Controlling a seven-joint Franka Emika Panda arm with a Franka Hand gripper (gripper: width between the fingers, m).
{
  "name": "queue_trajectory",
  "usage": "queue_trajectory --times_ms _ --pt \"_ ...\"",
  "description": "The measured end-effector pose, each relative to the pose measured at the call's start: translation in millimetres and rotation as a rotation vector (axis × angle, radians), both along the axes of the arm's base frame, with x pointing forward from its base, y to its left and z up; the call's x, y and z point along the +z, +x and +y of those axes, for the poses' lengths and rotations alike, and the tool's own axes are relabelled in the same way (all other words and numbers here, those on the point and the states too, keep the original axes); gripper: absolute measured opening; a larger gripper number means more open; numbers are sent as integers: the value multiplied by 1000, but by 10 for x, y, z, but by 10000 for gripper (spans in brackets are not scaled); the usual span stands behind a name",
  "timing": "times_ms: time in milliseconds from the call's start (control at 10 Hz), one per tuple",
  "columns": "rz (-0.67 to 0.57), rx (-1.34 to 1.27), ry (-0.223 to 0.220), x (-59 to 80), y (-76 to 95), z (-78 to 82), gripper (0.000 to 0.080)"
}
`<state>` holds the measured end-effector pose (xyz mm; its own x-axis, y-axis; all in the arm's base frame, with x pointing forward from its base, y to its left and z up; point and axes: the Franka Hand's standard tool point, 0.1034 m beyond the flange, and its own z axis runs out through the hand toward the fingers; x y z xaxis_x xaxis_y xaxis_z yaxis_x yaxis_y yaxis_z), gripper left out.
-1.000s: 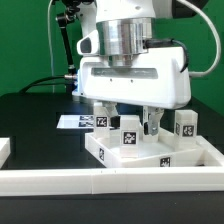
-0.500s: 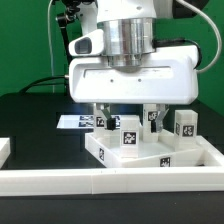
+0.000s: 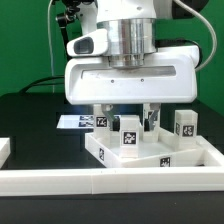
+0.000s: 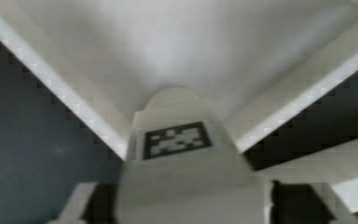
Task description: Assemble square table
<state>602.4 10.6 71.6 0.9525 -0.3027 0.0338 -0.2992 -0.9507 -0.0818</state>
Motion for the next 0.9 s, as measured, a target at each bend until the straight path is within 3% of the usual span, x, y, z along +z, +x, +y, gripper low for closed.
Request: queue_trajectory --times_ms 100,400,900 --pt "0 -2 -1 -2 0 -16 292" --pt "1 -17 0 -4 -1 -16 292" --pt "49 -602 42 -13 27 -67 292"
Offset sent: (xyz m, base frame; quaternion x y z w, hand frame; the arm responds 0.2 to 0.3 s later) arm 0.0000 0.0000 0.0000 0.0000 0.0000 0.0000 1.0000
